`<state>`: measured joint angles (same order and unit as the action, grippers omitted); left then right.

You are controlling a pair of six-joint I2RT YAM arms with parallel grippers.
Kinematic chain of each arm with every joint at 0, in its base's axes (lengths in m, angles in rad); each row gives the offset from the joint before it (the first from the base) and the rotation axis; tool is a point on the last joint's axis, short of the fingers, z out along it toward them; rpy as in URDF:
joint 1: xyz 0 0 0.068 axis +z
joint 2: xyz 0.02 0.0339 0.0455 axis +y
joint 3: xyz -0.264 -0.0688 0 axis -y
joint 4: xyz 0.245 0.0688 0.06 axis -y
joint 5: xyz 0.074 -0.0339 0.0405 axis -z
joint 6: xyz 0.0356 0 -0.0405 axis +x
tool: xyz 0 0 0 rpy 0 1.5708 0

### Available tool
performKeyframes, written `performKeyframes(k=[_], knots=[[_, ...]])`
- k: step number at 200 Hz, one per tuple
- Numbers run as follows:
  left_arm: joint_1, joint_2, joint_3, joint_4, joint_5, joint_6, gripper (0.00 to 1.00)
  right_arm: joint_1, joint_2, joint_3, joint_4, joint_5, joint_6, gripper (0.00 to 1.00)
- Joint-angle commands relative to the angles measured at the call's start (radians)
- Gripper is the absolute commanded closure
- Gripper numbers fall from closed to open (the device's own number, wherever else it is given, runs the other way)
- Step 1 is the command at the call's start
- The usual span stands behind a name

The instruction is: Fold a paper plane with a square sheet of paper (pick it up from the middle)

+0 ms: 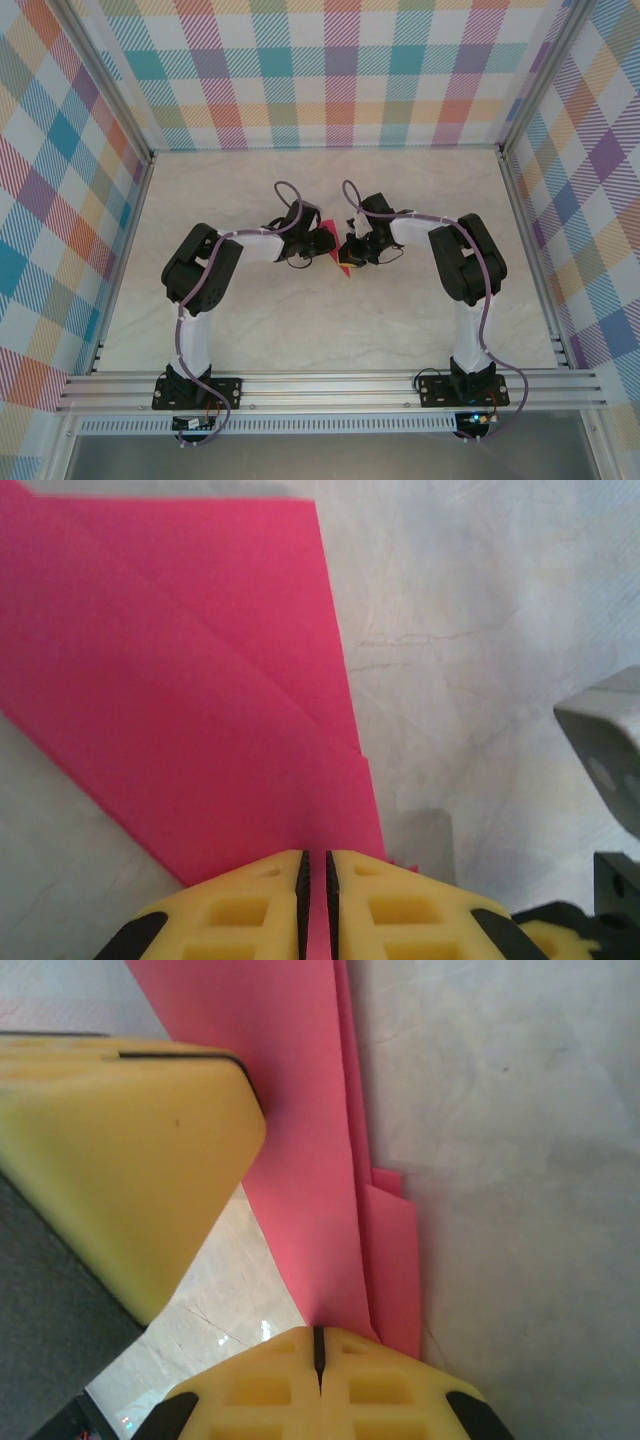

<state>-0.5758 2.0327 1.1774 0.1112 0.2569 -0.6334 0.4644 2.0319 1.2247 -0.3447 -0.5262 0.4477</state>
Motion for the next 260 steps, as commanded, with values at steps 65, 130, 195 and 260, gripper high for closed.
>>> performKeyframes(k=[65, 130, 195, 260], knots=[[0.033, 0.048, 0.083, -0.156, -0.221, 0.065, 0.85, 0.001, 0.059, -0.065, -0.152, 0.118, -0.027, 0.96], [0.089, 0.106, 0.152, -0.210, -0.292, 0.125, 0.85, 0.001, 0.063, -0.070, -0.147, 0.121, -0.029, 0.97], [0.161, 0.080, 0.107, -0.163, -0.291, 0.131, 0.85, 0.002, 0.066, -0.068, -0.145, 0.121, -0.027, 0.97], [0.172, 0.006, 0.117, -0.194, -0.319, 0.167, 0.83, 0.002, 0.000, -0.056, -0.120, 0.075, -0.013, 0.94]])
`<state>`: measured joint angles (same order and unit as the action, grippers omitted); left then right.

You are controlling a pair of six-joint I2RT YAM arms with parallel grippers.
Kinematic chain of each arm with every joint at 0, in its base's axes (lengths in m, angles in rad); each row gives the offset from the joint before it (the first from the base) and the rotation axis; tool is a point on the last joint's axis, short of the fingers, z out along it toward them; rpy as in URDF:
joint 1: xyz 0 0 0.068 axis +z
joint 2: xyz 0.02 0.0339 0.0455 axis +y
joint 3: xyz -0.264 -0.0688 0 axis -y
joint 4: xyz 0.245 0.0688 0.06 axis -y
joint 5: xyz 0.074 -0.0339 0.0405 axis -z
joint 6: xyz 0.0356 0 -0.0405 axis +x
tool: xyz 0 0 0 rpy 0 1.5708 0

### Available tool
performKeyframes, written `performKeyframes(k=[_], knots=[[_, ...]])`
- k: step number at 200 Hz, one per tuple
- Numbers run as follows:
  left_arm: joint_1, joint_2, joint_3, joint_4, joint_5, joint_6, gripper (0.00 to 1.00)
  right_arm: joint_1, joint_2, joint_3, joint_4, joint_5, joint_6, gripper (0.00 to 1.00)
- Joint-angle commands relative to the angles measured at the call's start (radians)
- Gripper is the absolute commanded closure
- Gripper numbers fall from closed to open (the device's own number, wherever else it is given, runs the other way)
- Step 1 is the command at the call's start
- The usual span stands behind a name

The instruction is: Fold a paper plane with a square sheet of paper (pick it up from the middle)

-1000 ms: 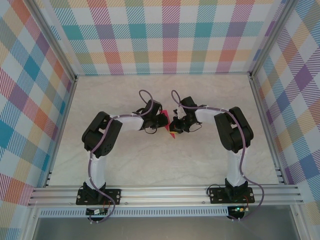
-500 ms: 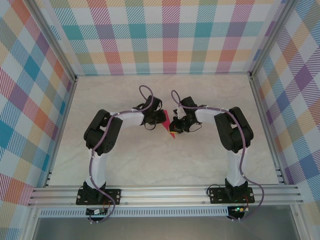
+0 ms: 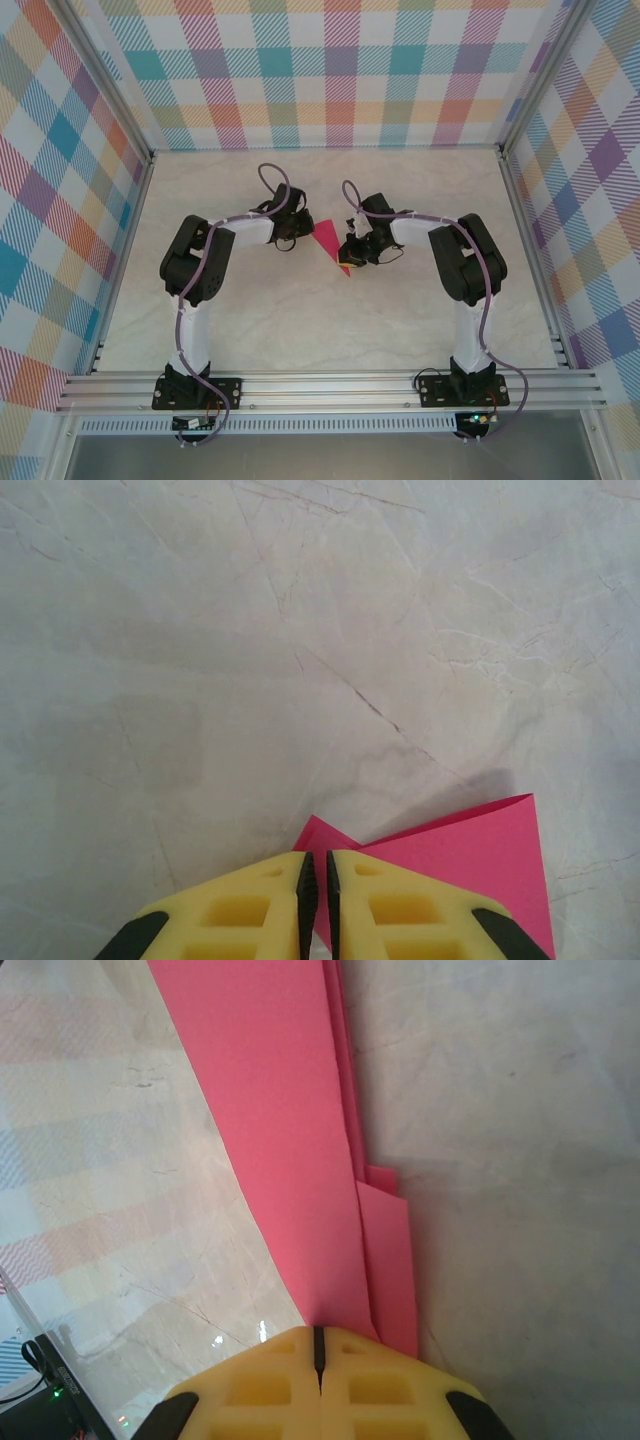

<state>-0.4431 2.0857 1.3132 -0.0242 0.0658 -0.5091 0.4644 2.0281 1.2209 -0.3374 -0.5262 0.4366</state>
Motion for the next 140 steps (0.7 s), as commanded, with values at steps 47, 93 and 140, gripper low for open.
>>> performKeyframes(k=[47, 93, 140], knots=[[0.024, -0.187, -0.049, -0.120, -0.146, 0.047, 0.74, 0.001, -0.208, -0.055, -0.032, 0.074, 0.043, 0.65], [-0.069, -0.259, -0.048, -0.241, -0.221, 0.046, 0.56, -0.016, -0.369, -0.144, -0.026, 0.297, 0.086, 0.46], [-0.207, -0.191, 0.068, -0.433, -0.339, -0.058, 0.35, -0.065, -0.474, -0.272, -0.039, 0.519, 0.166, 0.28]])
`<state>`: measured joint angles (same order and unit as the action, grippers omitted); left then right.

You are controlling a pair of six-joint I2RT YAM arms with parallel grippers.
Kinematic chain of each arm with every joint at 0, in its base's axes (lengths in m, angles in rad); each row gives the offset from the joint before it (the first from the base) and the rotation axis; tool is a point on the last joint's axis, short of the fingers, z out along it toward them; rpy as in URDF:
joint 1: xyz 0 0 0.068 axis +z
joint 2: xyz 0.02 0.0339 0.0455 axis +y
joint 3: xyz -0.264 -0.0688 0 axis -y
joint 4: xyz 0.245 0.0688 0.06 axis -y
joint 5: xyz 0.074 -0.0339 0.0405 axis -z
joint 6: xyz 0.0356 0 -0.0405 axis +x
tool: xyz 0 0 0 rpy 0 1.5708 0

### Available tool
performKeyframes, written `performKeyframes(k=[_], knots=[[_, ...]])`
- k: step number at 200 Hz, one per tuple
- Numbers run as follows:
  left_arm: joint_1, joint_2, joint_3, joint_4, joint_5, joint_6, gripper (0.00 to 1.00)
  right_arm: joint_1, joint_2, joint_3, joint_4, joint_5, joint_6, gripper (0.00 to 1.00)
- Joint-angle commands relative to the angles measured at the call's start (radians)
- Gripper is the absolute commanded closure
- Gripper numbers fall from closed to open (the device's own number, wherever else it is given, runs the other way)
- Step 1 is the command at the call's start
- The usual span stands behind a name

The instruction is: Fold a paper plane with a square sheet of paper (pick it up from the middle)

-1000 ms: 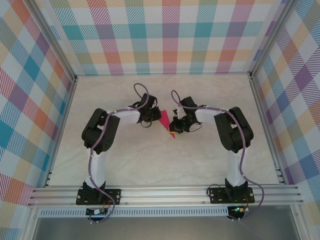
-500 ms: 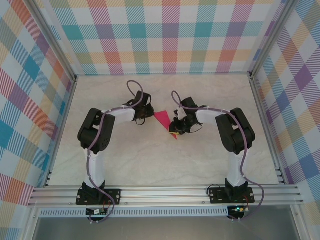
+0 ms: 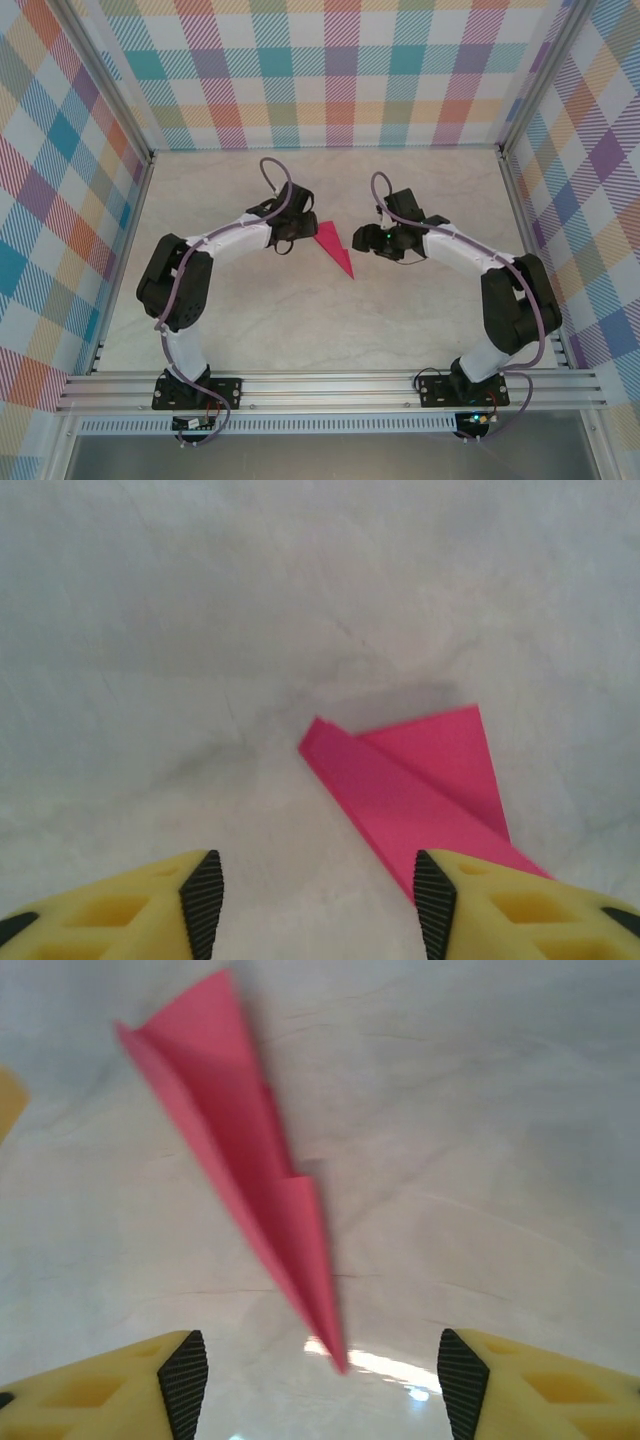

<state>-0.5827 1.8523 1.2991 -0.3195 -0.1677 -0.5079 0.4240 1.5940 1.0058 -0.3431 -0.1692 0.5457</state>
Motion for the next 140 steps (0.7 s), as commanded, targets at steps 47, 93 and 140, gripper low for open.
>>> performKeyframes(k=[47, 93, 140], knots=[[-0.189, 0.203, 0.281, -0.291, -0.227, -0.102, 0.22, -0.055, -0.101, -0.146, -0.025, 0.263, 0.070, 0.03], [-0.228, 0.353, 0.479, -0.450, -0.306, -0.137, 0.25, -0.065, -0.103, -0.154, -0.034, 0.276, 0.068, 0.01], [-0.230, 0.333, 0.444, -0.451, -0.285, -0.194, 0.44, -0.069, -0.106, -0.154, -0.039, 0.281, 0.075, 0.01]])
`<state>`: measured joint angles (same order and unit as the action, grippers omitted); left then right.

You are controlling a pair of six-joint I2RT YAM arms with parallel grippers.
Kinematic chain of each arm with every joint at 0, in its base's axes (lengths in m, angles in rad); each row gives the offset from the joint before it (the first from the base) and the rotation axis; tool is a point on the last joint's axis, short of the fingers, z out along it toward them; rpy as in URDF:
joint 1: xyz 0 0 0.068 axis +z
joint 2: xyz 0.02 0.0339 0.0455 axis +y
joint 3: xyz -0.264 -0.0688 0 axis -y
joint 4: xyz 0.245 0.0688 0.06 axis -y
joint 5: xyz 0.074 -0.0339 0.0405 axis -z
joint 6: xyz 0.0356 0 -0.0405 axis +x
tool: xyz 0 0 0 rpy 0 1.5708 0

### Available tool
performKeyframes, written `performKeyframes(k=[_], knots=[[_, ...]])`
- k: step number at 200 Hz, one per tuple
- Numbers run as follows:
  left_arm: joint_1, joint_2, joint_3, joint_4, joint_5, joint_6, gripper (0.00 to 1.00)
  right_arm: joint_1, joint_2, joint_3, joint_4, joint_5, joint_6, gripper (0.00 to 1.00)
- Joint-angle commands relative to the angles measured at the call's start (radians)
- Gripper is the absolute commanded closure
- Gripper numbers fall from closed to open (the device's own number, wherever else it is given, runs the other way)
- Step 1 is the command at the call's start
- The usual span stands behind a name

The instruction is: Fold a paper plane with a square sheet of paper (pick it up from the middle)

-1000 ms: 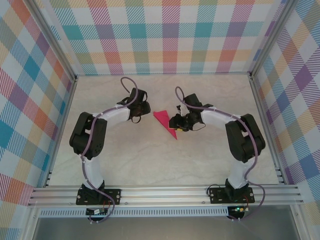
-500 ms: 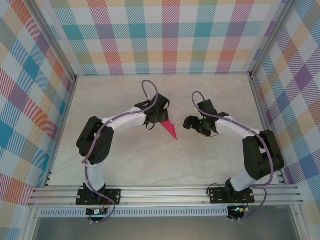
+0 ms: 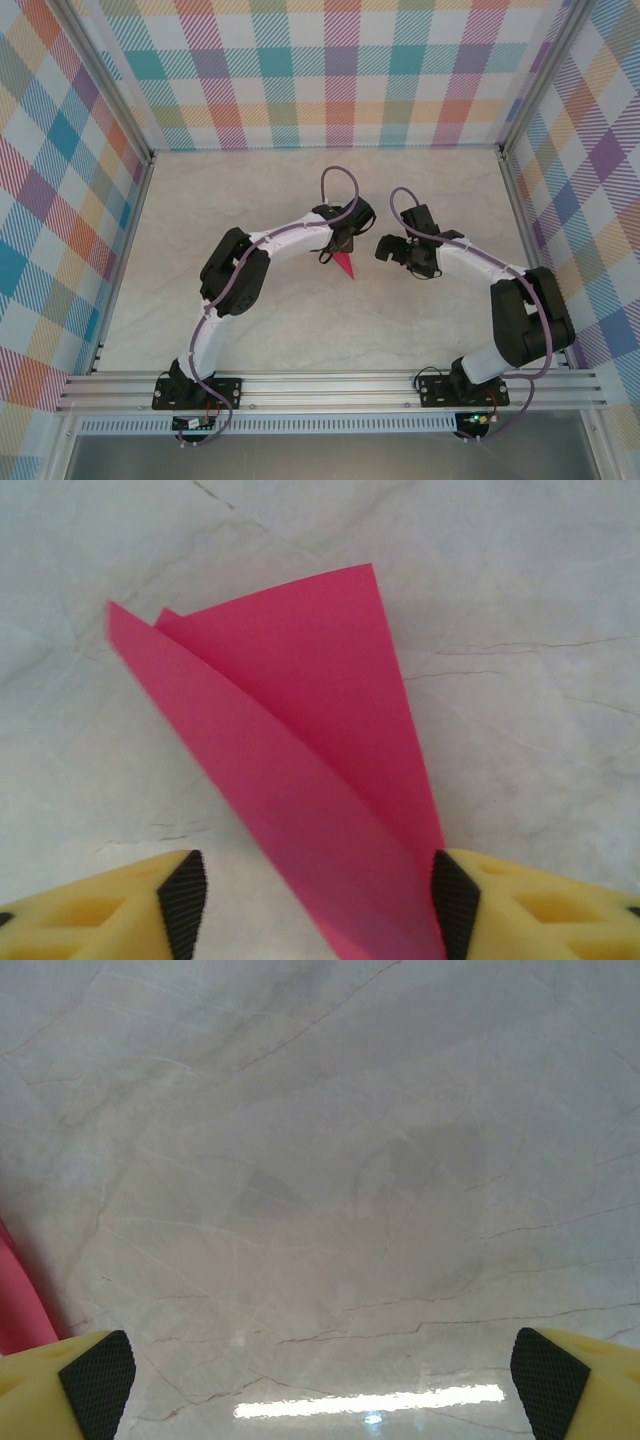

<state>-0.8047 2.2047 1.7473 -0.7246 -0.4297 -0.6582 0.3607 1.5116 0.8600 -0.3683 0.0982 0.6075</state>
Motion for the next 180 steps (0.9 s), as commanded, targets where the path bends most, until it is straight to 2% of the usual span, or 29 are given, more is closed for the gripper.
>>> performKeyframes(k=[1, 37, 78, 98, 140, 180], knots=[[-0.008, -0.021, -0.006, -0.045, -0.023, -0.045, 0.45, -0.005, -0.023, -0.009, -0.013, 0.014, 0.013, 0.01], [-0.008, -0.059, -0.059, -0.003, -0.032, -0.082, 0.61, -0.005, -0.013, -0.005, -0.015, 0.006, 0.018, 0.01], [-0.004, -0.073, -0.106, 0.040, -0.052, -0.113, 0.71, -0.005, -0.014, -0.003, -0.020, 0.004, 0.019, 0.01], [-0.003, -0.087, -0.131, 0.067, -0.063, -0.128, 0.80, -0.005, -0.016, -0.003, -0.020, 0.001, 0.021, 0.01], [-0.003, -0.203, -0.238, 0.146, -0.107, -0.133, 0.98, -0.007, -0.032, -0.007, -0.007, -0.024, 0.021, 0.01], [-0.001, -0.361, -0.343, 0.215, -0.073, -0.067, 1.00, -0.004, -0.059, -0.025, 0.037, -0.066, 0.028, 0.02]])
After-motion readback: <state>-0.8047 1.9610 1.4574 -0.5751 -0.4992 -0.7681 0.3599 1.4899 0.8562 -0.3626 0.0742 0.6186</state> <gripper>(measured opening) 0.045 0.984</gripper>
